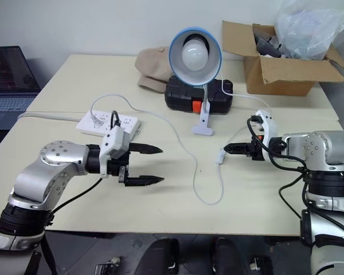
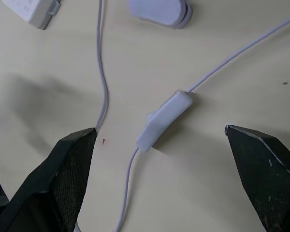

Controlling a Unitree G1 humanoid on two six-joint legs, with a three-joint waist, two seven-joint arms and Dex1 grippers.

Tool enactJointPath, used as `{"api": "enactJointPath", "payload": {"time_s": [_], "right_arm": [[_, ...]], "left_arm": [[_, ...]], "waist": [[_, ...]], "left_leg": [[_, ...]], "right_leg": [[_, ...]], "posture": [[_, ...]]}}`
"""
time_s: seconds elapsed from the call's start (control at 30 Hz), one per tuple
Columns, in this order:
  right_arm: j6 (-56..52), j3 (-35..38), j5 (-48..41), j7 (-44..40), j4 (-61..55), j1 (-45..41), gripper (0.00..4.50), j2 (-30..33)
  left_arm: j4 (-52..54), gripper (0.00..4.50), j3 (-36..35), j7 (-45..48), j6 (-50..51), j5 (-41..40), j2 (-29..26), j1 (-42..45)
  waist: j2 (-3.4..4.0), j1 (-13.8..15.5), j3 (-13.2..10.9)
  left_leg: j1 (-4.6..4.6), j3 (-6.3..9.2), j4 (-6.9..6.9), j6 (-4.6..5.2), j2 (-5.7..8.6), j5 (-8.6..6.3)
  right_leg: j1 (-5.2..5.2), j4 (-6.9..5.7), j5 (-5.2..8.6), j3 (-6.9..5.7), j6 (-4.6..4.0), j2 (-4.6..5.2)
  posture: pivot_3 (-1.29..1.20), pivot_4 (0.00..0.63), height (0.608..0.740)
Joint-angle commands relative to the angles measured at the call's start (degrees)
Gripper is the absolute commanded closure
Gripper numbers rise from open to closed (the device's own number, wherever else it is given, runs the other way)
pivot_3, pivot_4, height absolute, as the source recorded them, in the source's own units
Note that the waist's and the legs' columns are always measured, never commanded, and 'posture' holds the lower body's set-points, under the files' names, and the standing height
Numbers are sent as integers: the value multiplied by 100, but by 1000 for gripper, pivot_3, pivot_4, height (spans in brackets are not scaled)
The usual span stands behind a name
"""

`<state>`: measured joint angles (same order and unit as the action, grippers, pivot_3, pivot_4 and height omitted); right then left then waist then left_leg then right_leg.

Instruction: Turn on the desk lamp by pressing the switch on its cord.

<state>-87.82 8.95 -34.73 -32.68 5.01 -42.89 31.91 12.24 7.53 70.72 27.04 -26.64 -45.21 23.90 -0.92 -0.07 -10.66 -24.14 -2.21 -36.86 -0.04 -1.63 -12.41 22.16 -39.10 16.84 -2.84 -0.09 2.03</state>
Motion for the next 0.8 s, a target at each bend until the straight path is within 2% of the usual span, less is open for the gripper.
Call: {"api": "enactJointPath", "payload": {"time_s": [0.03,0.13,0.47,0.8], "right_arm": [[-63,167,123,292,432,-399,43,-354],[17,256,284,529,863,-610,43,-605],[337,228,570,713,1818,-977,43,-822],[226,228,586,697,1956,-1141,43,-1021]], "left_arm": [[257,0,32,9,-76,-32,101,-19],[291,0,46,-38,-72,-26,166,-50],[334,0,34,-245,-111,7,341,-246],[219,0,64,-233,-303,109,404,-331]], "waist": [[0,-1,0],[0,-5,0],[1,-6,1],[0,-33,1]], "left_leg": [[-10,1,-2,0,0,0],[-11,1,-3,1,-1,0],[-11,0,-4,2,-2,0],[-9,-1,-3,2,-6,0]], "right_leg": [[9,-2,-1,0,-1,0],[12,-5,-5,0,-4,-2],[11,-3,-11,2,0,-5],[12,-3,-13,6,-2,-10]], "posture": [[0,150,740],[0,150,740],[0,150,740],[0,150,740]]}}
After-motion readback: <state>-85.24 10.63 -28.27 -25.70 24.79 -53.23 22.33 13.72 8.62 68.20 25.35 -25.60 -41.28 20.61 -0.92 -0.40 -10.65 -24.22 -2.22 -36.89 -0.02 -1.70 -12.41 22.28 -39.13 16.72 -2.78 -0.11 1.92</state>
